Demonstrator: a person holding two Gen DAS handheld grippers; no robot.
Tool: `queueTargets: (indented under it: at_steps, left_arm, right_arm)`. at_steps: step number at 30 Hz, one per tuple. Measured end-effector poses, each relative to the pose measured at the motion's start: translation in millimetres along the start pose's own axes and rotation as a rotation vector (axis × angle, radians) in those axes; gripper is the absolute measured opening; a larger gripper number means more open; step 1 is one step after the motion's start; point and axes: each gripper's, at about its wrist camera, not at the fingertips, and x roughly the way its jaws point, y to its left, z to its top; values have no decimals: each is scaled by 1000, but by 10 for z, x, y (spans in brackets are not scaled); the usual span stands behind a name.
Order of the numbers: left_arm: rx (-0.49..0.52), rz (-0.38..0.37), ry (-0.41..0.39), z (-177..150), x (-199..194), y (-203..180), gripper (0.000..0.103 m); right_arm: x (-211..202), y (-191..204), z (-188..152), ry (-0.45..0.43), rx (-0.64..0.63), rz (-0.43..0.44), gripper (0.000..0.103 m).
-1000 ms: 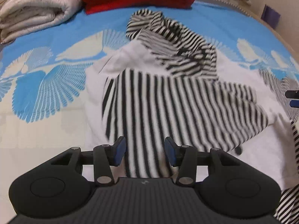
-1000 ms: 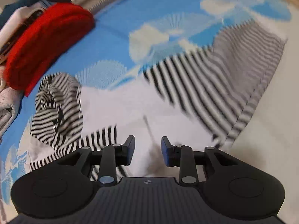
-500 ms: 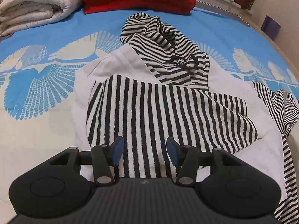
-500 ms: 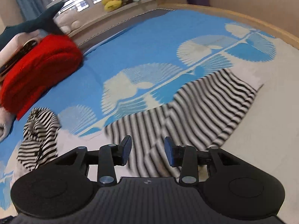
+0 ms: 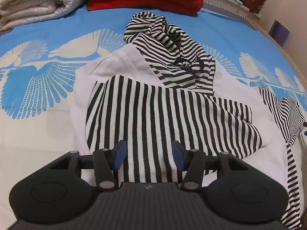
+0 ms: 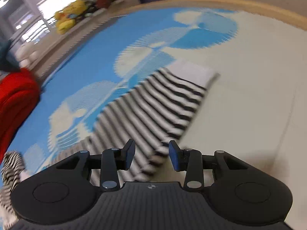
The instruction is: Fold small clothes
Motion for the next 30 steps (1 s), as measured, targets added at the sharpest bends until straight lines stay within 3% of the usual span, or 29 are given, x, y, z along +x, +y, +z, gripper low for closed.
queueTargets:
  at_steps: [7, 11, 13, 14, 15, 20, 22, 24, 26, 28, 30]
  left_arm:
    - [-20, 8, 3, -2, 2, 86, 58]
    - [-31, 3, 4, -1, -13, 127, 58]
    - [-41, 1, -1, 9, -31, 152, 58]
    - [-47, -1, -4, 14, -43, 165, 58]
    - [-53, -4, -7, 18, -58, 184, 58]
    - [-79, 1, -20, 33, -129, 319, 58]
    - [-109, 2, -28, 49, -173, 416, 58]
    - [-149, -1, -38, 72, -223, 533, 58]
    - [-197, -3, -52, 101, -283, 678, 58]
    - [-238, 2, -65, 130, -335, 810, 58]
    - [-282, 9, -76, 156, -392, 946, 58]
  right_arm:
    - [293, -308, 73, -31, 135, 0, 40]
    - [310, -237, 58, -82, 123, -19, 40]
    - [336, -202, 66, -90, 113, -18, 31]
    - [347, -177, 70, -96, 103, -22, 17]
    - [347, -154, 73, -104, 95, -28, 10]
    - [137, 194, 120, -213, 25, -77, 6]
    - [-124, 650, 102, -308, -119, -65, 5]
    - [-457, 1225, -26, -390, -298, 14, 5]
    - [-840, 1801, -319, -423, -443, 184, 5]
    - [-1116, 2269, -689, -360, -565, 390, 5]
    - [-1276, 2667, -1114, -162, -650, 644, 9]
